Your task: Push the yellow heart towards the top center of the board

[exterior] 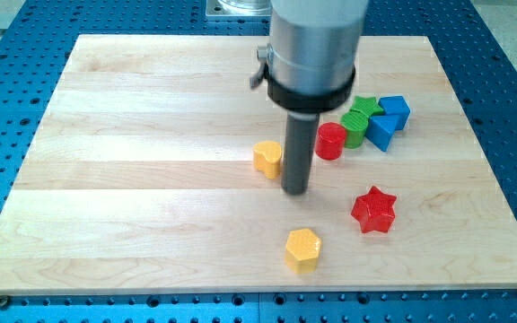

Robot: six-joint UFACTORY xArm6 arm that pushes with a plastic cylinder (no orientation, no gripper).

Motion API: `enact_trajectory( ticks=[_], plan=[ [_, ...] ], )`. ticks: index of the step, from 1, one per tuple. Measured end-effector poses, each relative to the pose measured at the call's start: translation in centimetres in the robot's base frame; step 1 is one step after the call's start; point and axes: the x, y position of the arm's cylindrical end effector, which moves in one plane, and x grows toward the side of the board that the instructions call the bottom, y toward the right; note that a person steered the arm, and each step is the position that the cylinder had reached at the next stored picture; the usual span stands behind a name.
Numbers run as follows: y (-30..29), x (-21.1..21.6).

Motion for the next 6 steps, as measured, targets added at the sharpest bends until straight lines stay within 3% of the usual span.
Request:
enact_trajectory(
  ticks=[1, 2, 3, 4, 6],
  plan=[
    [-4.5, -4.7],
    [-2.9, -13.9],
    [-1.2, -18.4],
    [-2.7, -13.0],
    [-7.5, -14.8]
  ],
)
